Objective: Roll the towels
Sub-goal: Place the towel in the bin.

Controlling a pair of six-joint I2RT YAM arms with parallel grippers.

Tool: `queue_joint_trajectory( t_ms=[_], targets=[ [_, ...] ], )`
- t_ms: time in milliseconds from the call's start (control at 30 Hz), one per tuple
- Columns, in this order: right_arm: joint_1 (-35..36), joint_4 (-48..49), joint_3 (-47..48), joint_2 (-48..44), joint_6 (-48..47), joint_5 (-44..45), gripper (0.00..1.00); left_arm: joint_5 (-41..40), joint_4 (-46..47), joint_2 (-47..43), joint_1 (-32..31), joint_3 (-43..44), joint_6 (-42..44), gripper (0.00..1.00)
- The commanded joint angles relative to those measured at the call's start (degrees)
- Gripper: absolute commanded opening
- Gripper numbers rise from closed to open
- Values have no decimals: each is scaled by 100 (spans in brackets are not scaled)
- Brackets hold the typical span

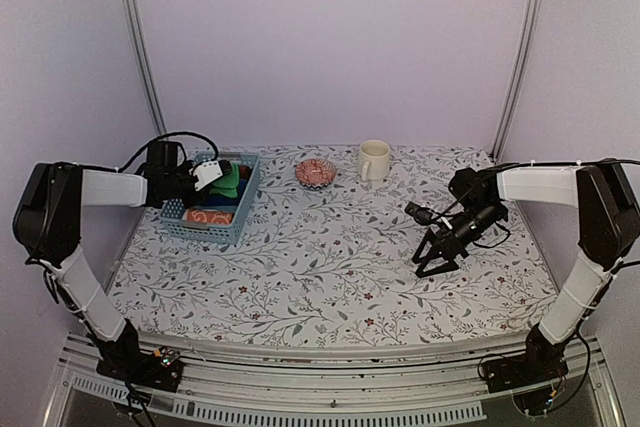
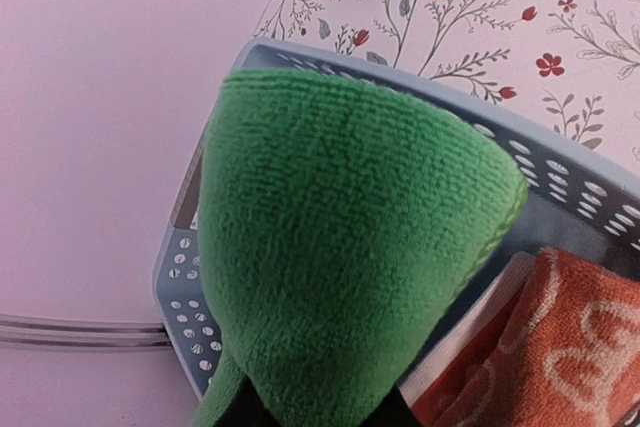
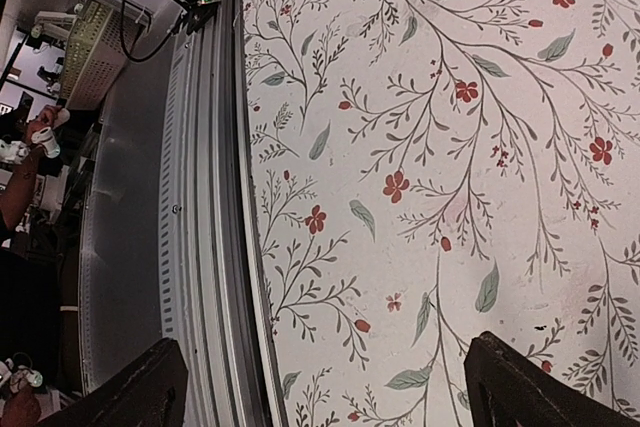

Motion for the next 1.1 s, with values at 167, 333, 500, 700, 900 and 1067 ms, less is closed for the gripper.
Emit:
queue_joint_trajectory(
  t_ms=[167,333,500,700,900,1067],
  targets=[
    [9,-19,-44,153,-106,-21,99,295,273,-134,45,-233,111,0],
    [2,-99,-57,206,-170,-54,99,253,244,-38,22,-264,112,0],
    [1,-136,-63,219,-220,-70,99,185,182,90,-4,-284,149,0],
    [5,-157,-81,200,-227,-81,99,134,-10,235,-11,-238,192,0],
    [1,-194,-76,214,-267,-84,99,122,-199,402,-11,-196,194,1],
    [3,-215,-76,217,-304,-92,99,74,-381,580,-61,-57,23,9]
  ],
)
